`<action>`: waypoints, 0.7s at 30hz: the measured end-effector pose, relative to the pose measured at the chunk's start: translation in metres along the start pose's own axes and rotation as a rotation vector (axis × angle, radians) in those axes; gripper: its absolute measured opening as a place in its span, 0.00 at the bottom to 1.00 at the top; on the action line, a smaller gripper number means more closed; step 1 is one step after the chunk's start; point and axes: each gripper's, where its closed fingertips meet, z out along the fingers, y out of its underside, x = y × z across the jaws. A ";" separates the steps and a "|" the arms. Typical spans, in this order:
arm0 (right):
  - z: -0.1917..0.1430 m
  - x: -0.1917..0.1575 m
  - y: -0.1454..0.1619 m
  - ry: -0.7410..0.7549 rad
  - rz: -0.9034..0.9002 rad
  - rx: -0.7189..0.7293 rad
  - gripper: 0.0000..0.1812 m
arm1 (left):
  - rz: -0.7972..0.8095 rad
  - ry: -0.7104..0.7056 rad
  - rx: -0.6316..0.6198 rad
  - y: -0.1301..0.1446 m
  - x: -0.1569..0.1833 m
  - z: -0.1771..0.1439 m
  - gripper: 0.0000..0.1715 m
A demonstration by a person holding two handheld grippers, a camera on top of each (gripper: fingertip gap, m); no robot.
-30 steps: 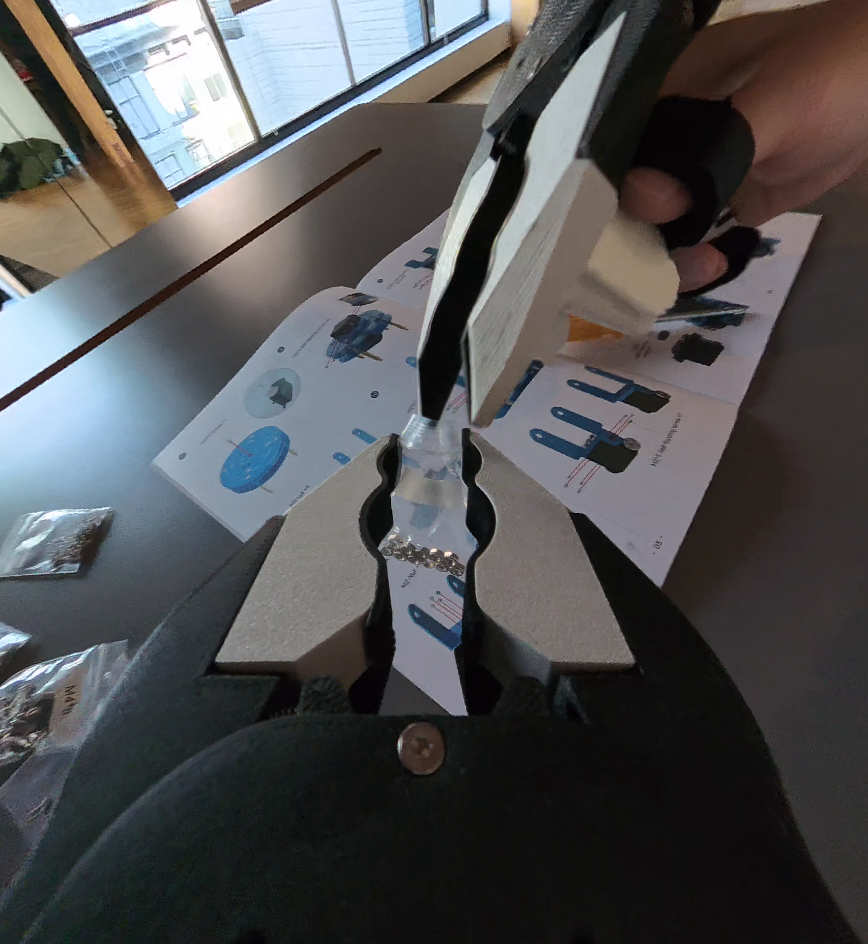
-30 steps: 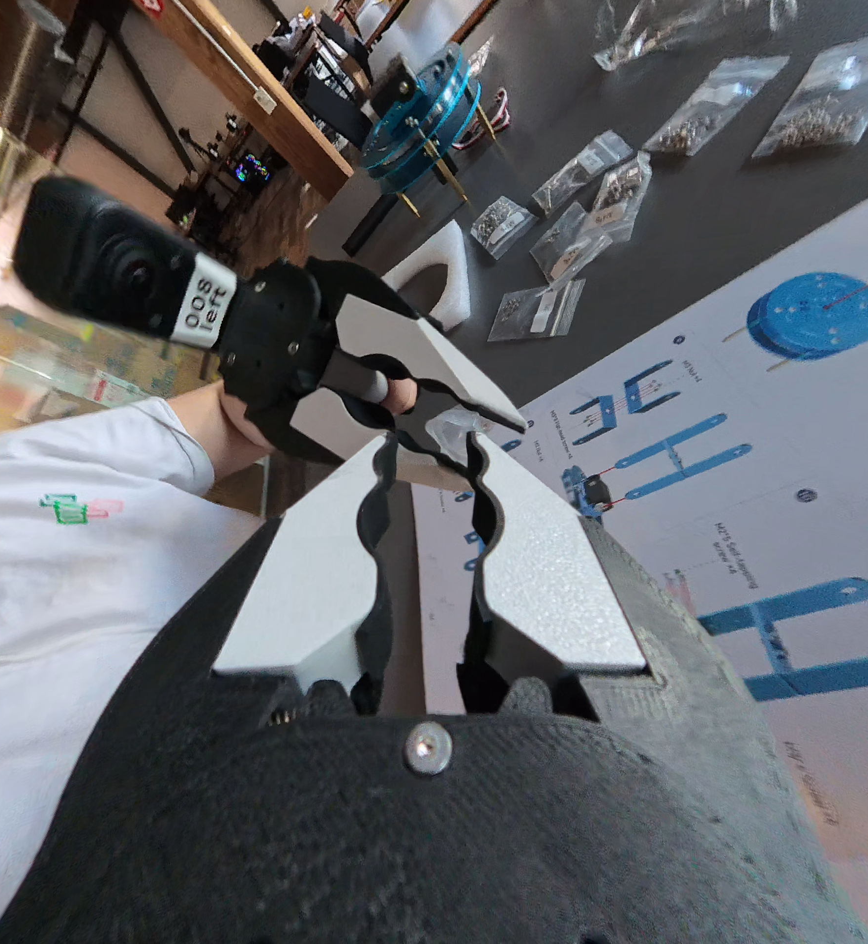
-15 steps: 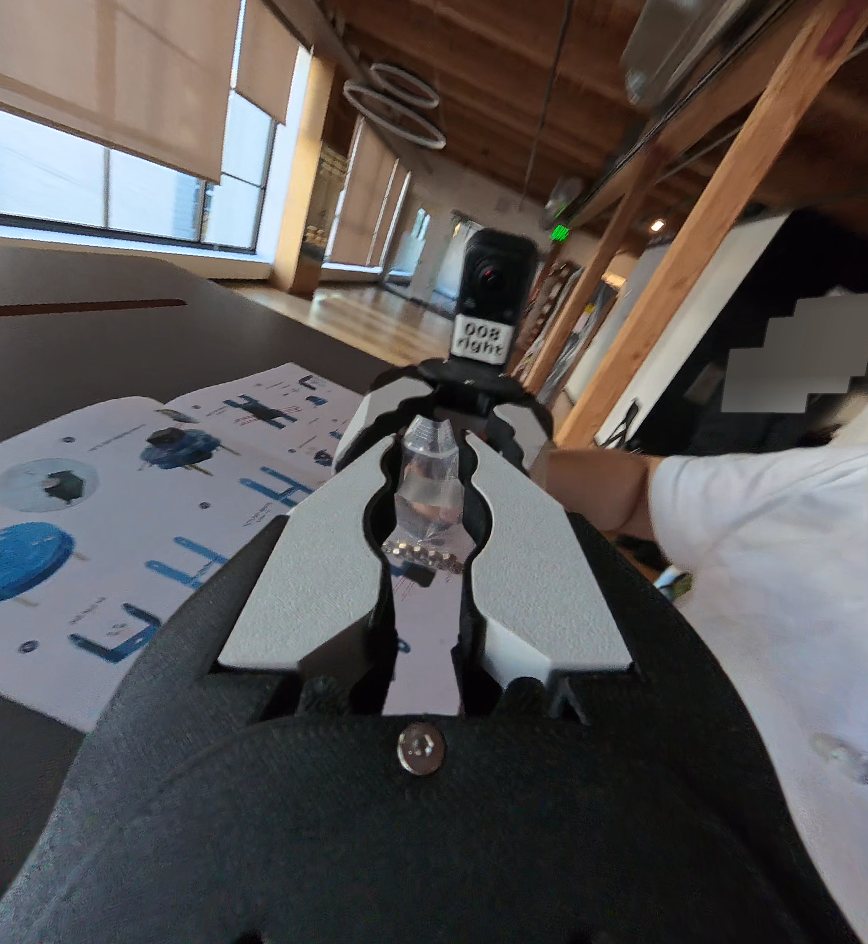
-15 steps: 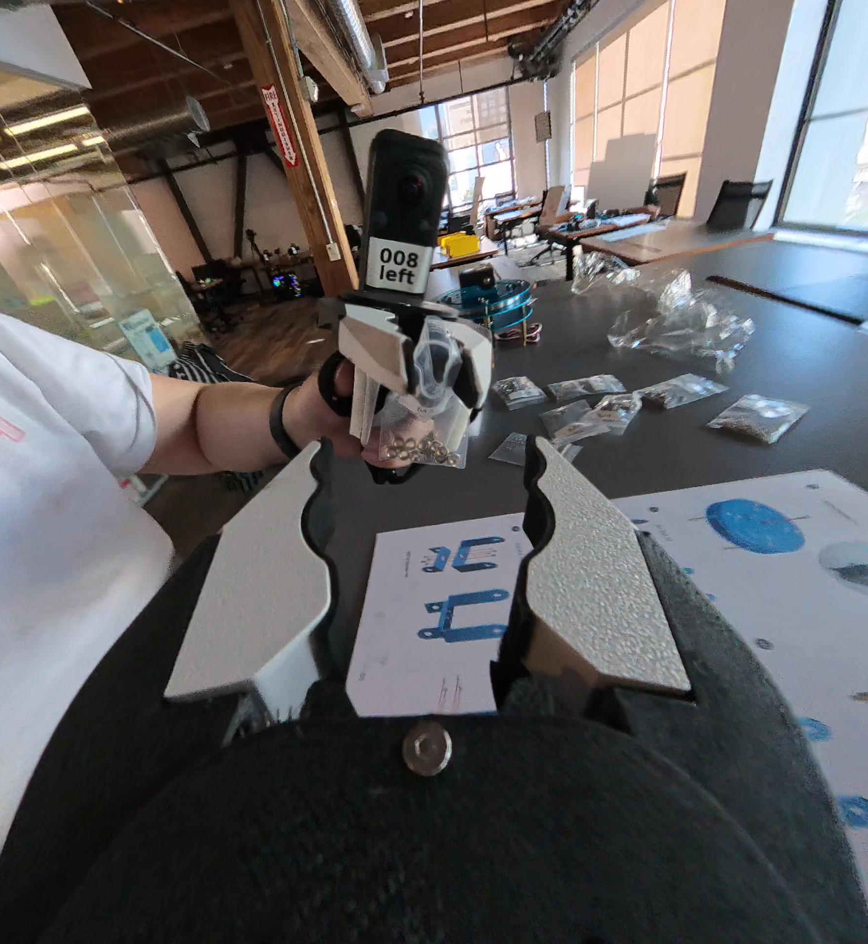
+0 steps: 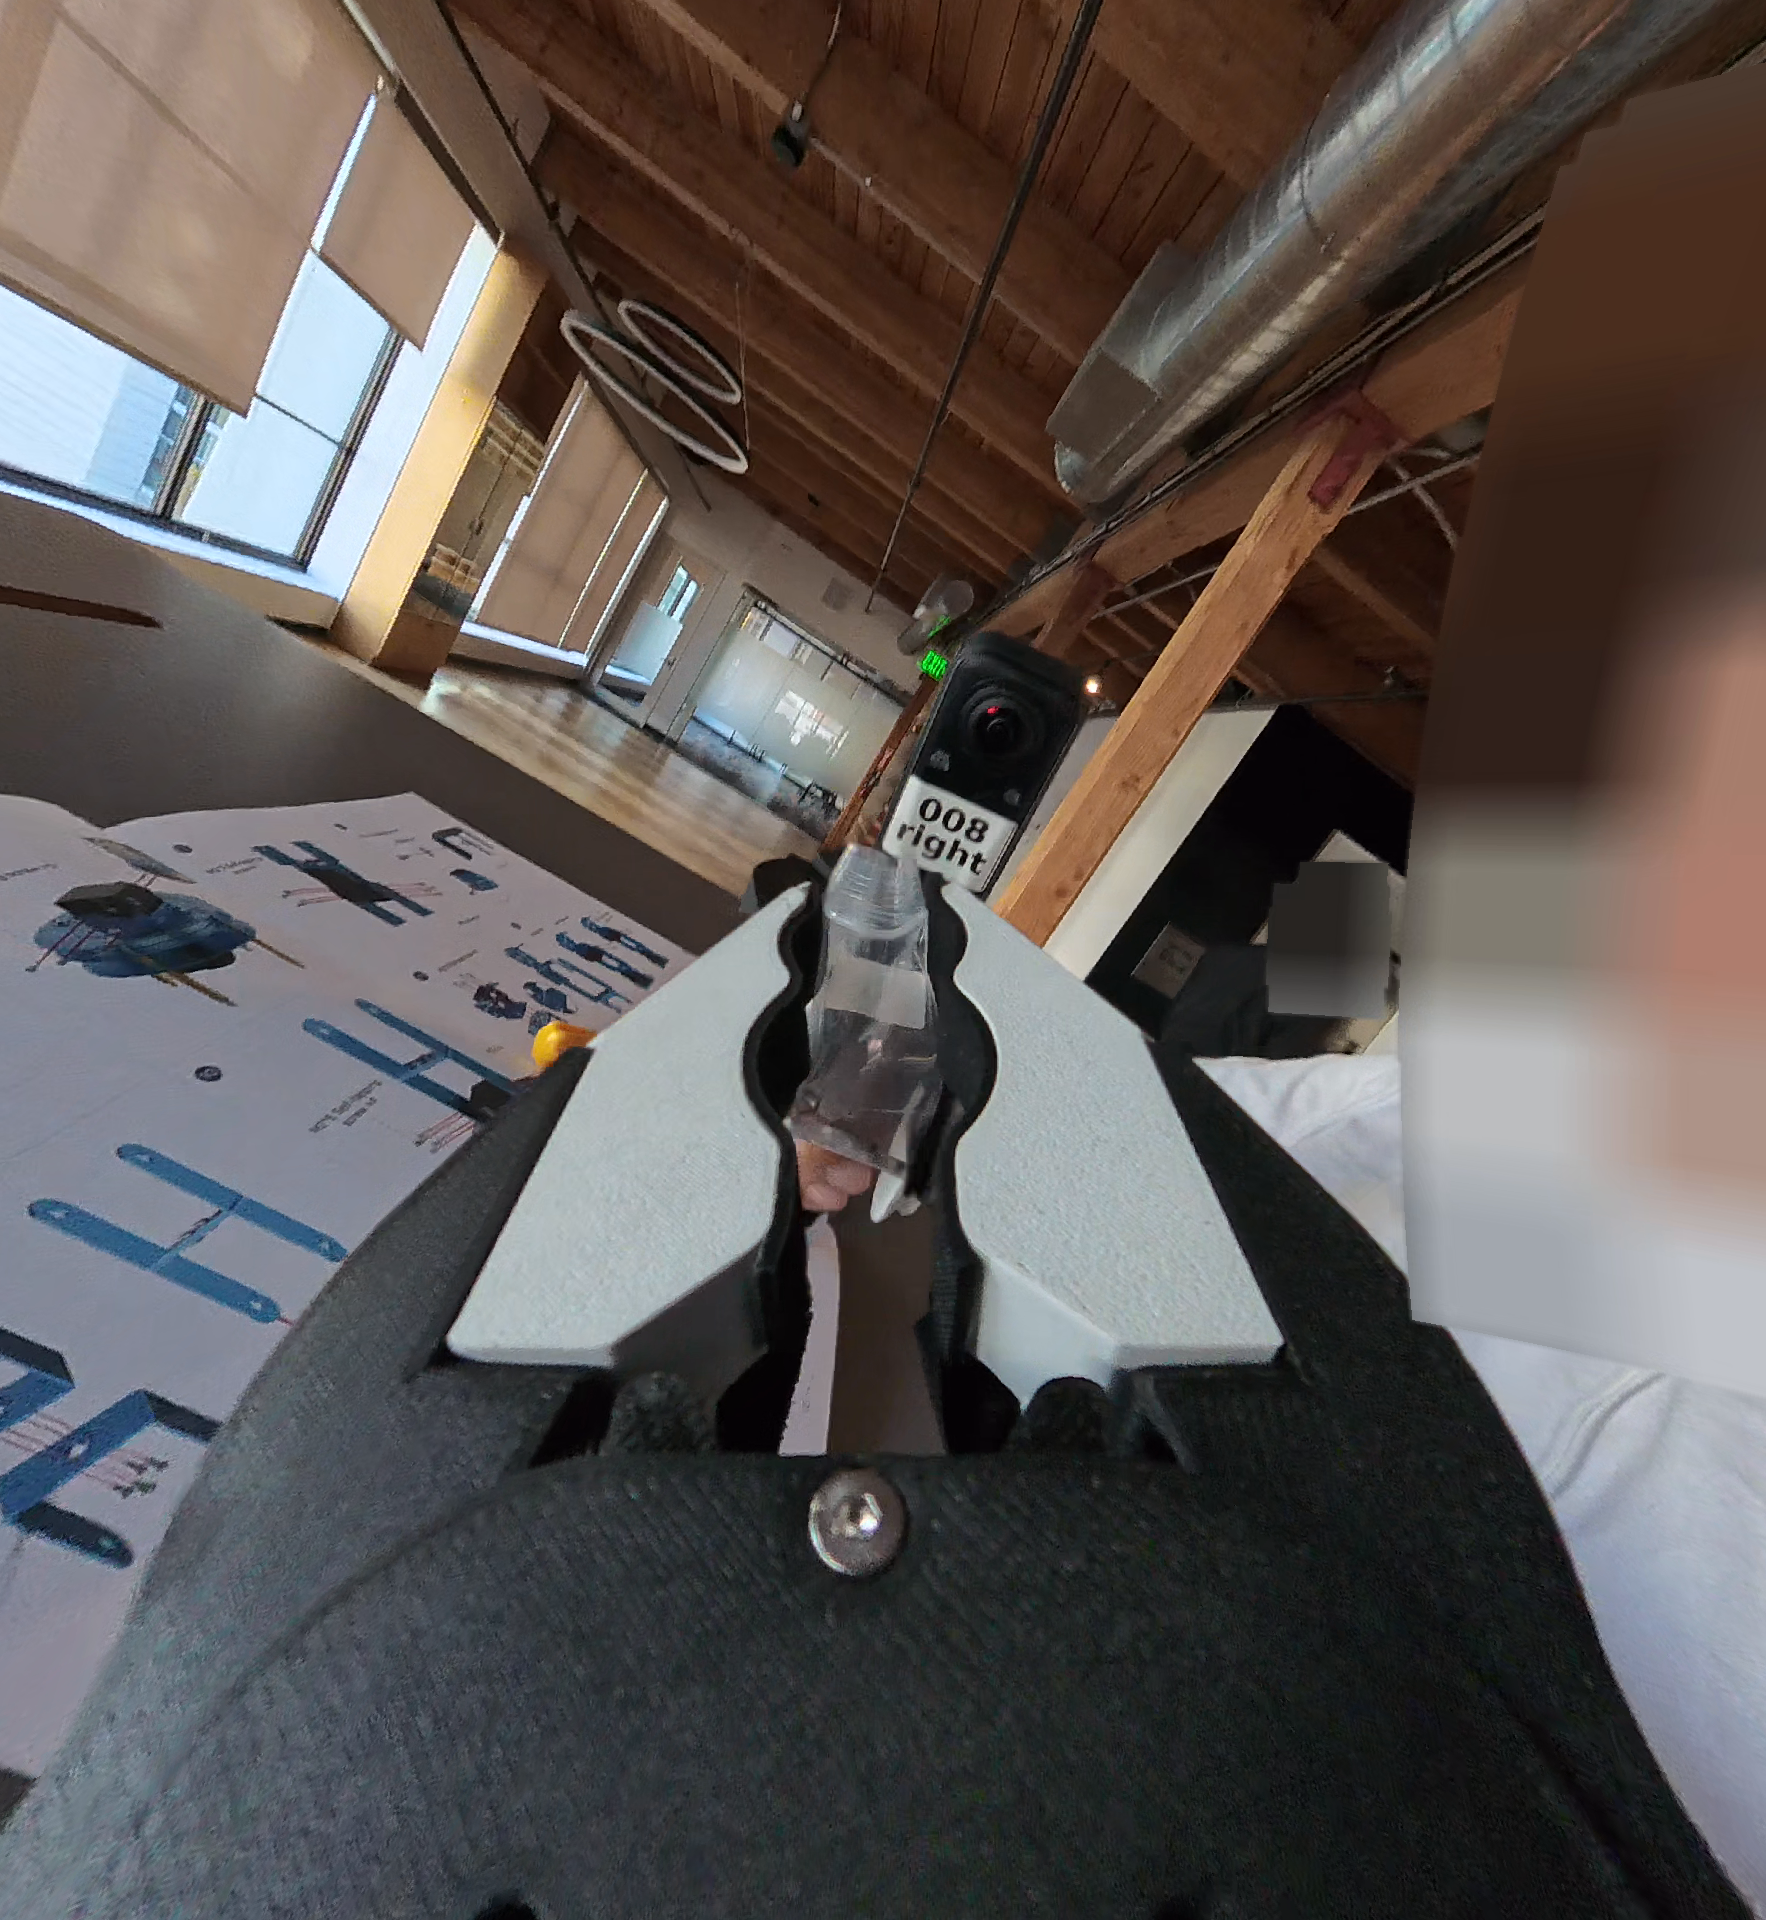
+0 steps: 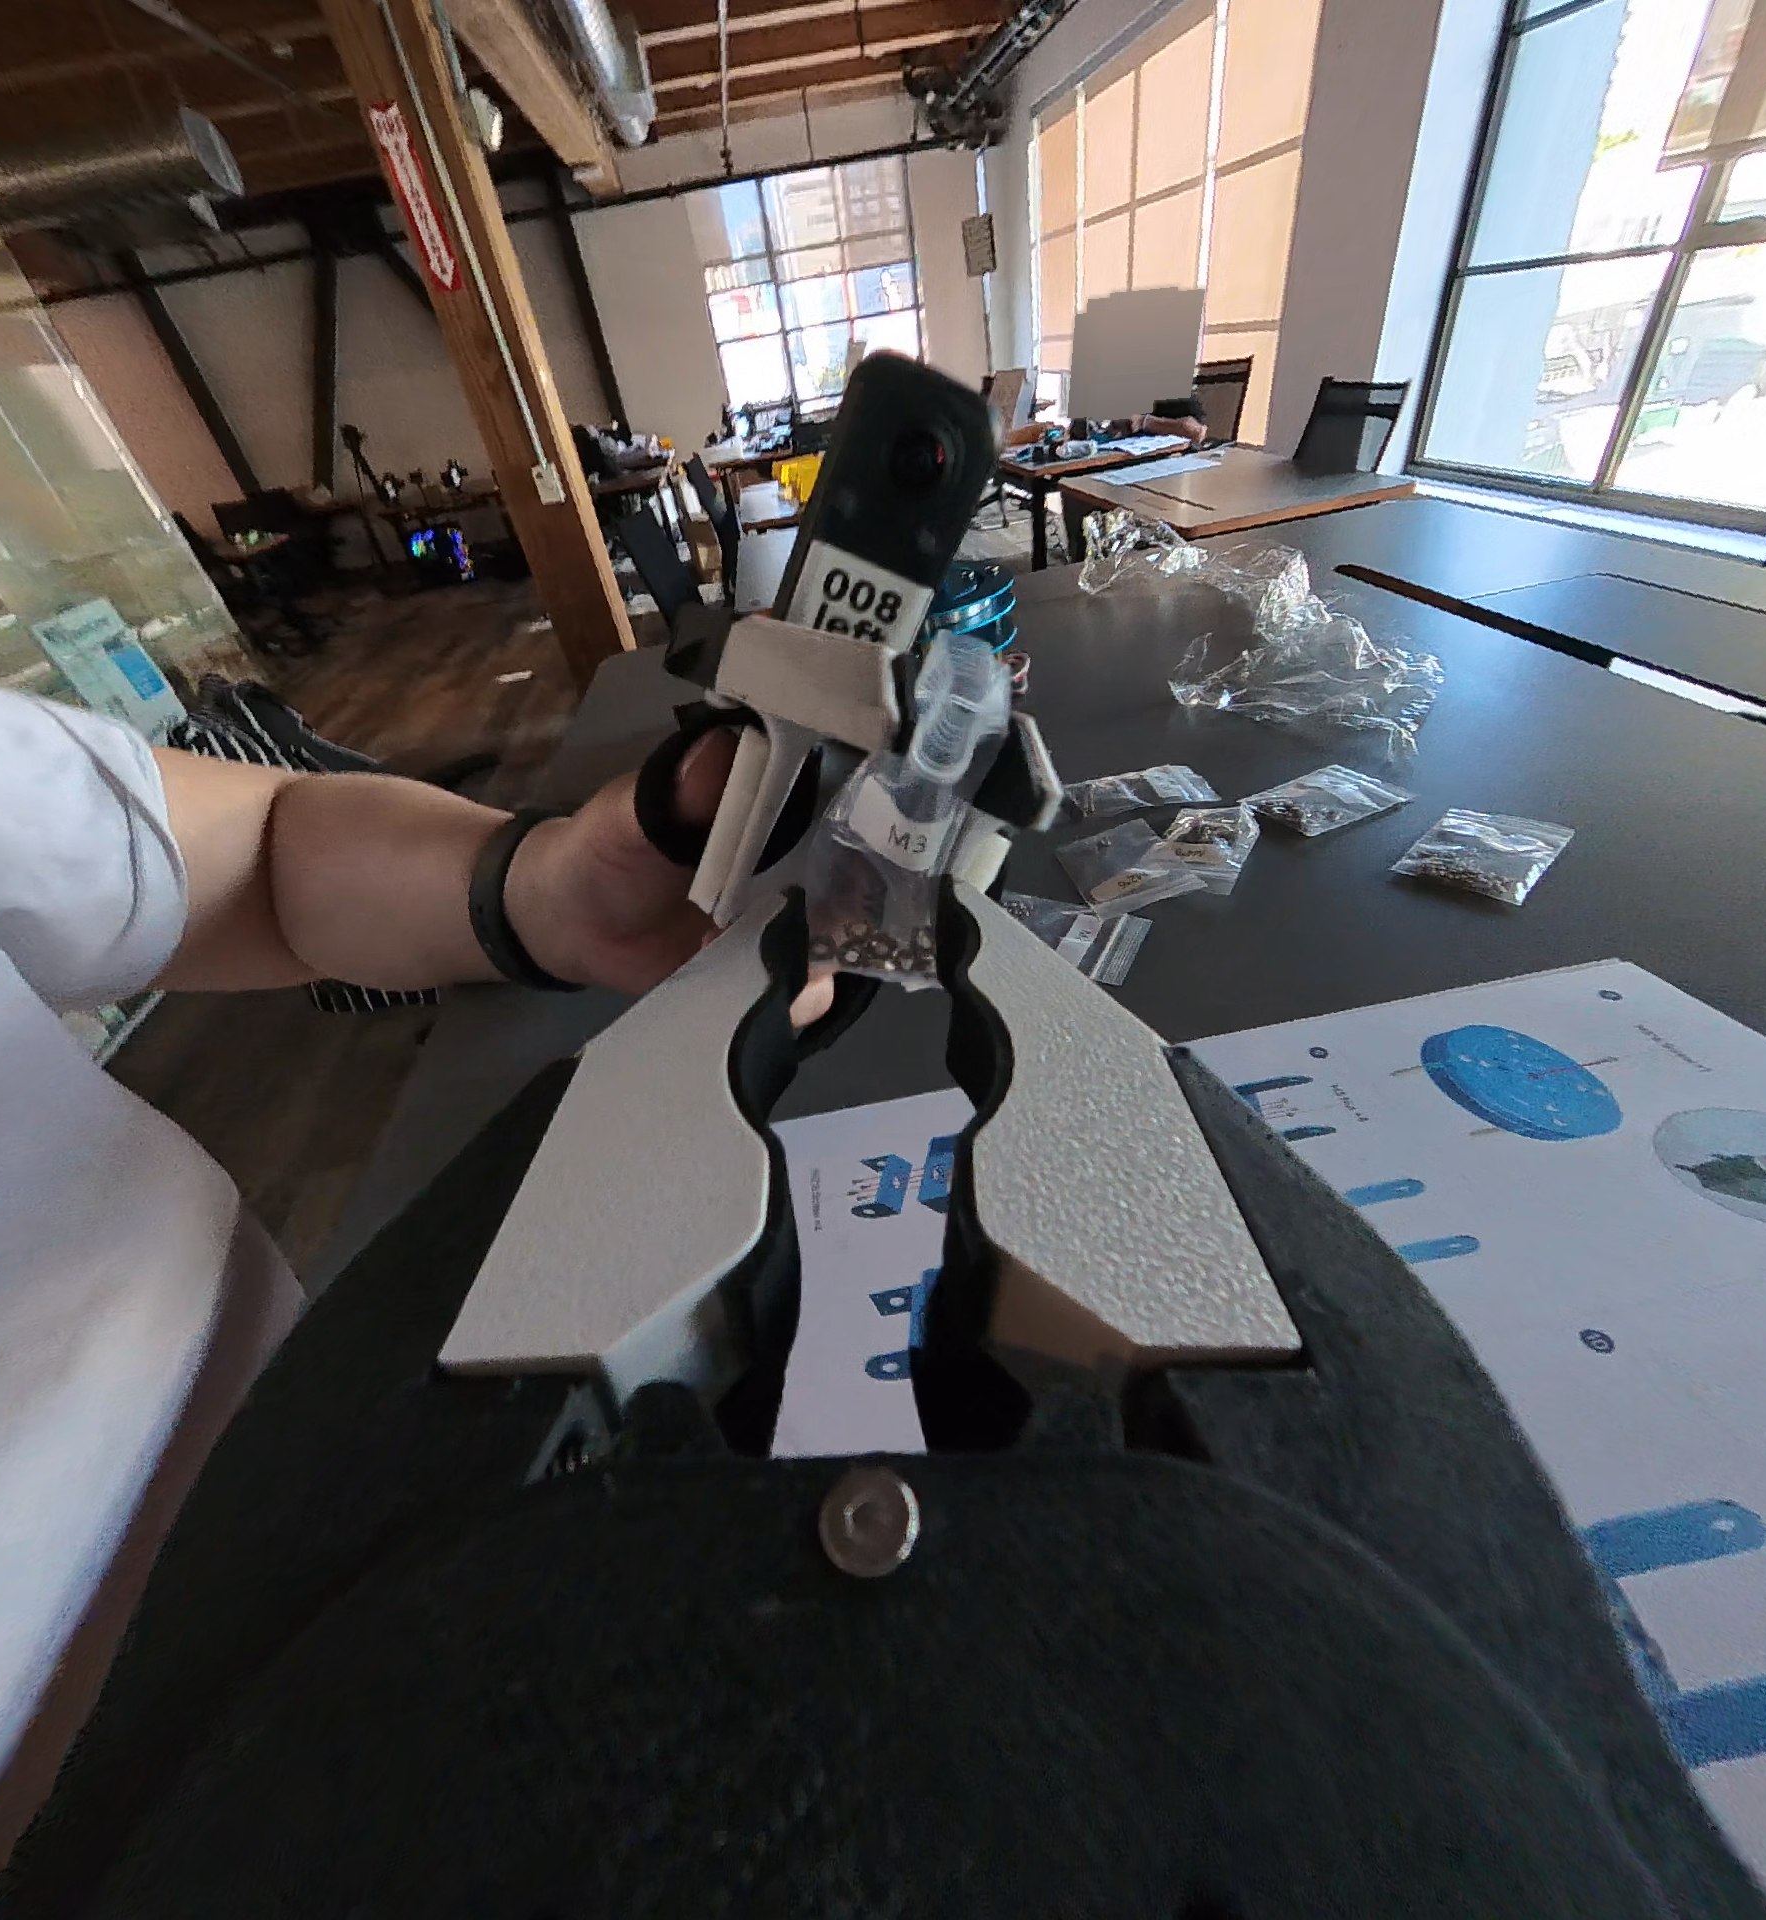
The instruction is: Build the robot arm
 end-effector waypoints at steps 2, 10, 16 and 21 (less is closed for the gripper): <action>-0.001 0.001 -0.003 0.002 0.065 0.033 0.11 | -0.006 0.011 0.030 -0.004 0.000 -0.001 0.10; -0.006 0.001 -0.012 -0.033 0.140 0.132 0.11 | -0.001 0.026 0.080 -0.010 0.001 -0.003 0.08; -0.013 0.004 -0.025 -0.001 0.089 0.180 0.15 | 0.055 -0.014 0.053 -0.007 -0.002 -0.002 0.09; -0.014 0.005 -0.023 0.012 0.088 0.165 0.09 | 0.089 -0.016 0.010 0.001 0.000 0.003 0.07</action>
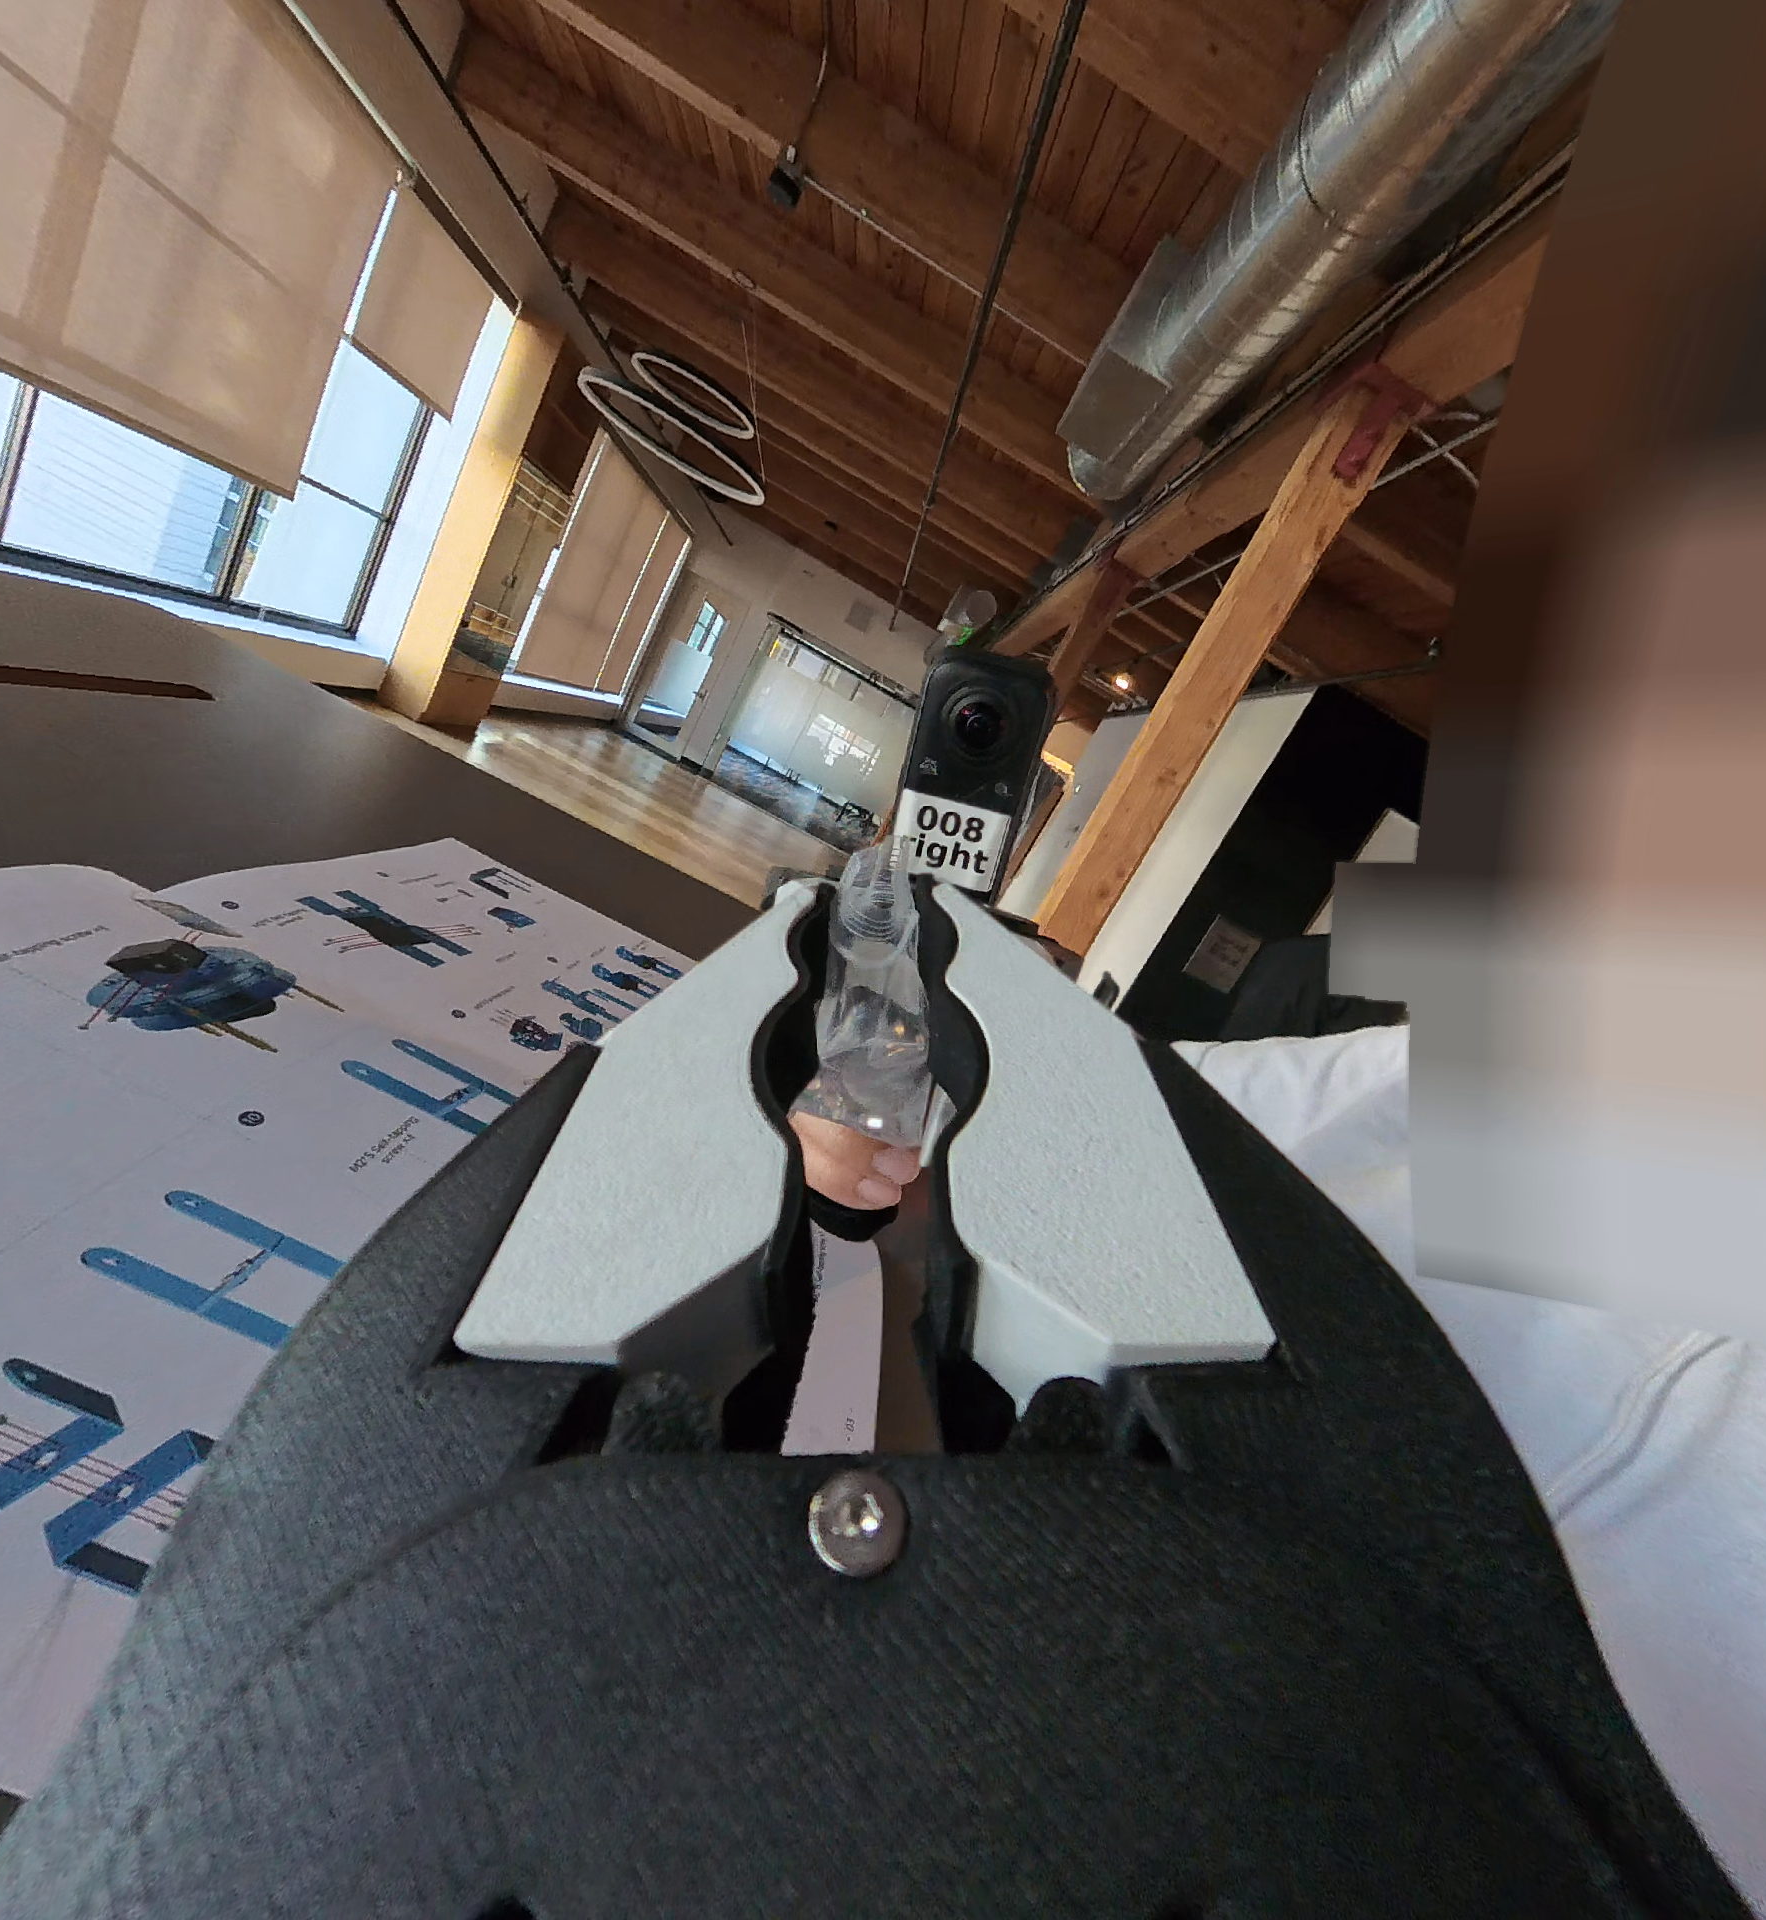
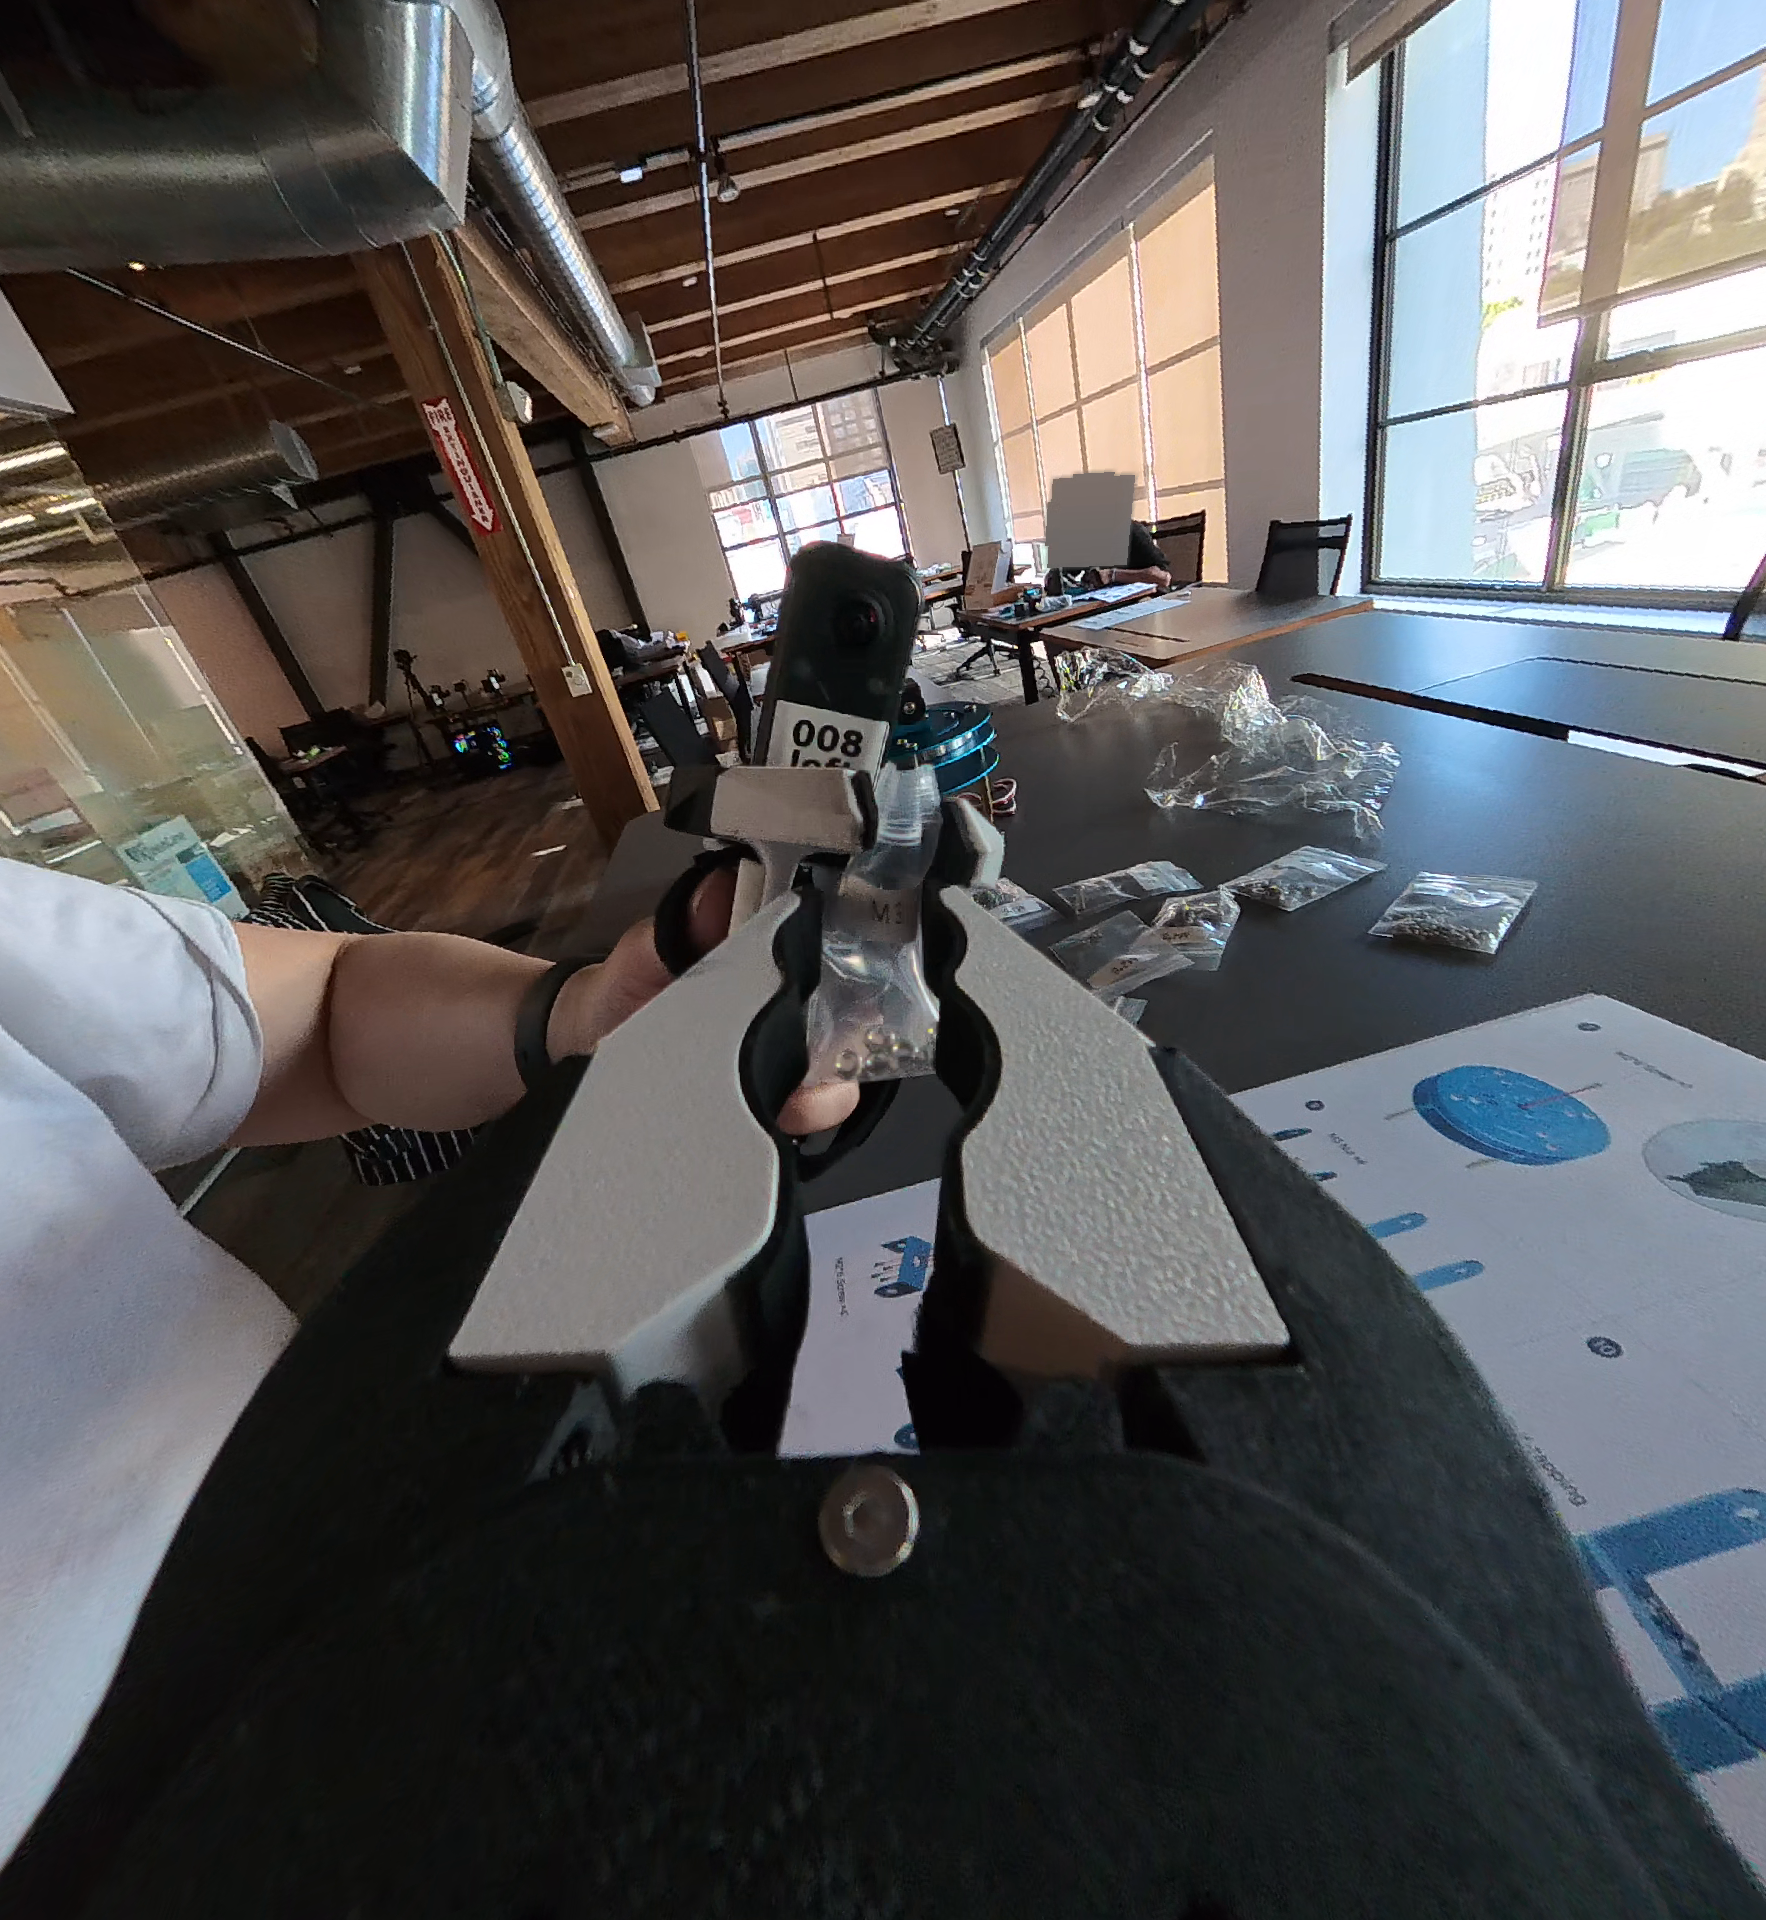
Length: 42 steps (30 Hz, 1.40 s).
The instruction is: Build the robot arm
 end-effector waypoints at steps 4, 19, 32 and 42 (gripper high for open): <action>-0.002 0.000 0.003 -0.010 -0.004 -0.019 0.07 | 0.018 -0.003 -0.031 0.003 0.000 0.001 0.10; -0.013 0.012 0.047 0.028 -0.198 -0.335 0.07 | 0.440 -0.148 -0.502 0.044 -0.023 -0.022 0.25; -0.015 0.003 0.045 -0.008 -0.257 -0.308 0.15 | 0.438 -0.079 -0.469 0.043 -0.009 -0.020 0.11; -0.010 0.006 0.041 0.006 -0.231 -0.253 0.10 | 0.407 -0.100 -0.409 0.037 -0.011 -0.016 0.10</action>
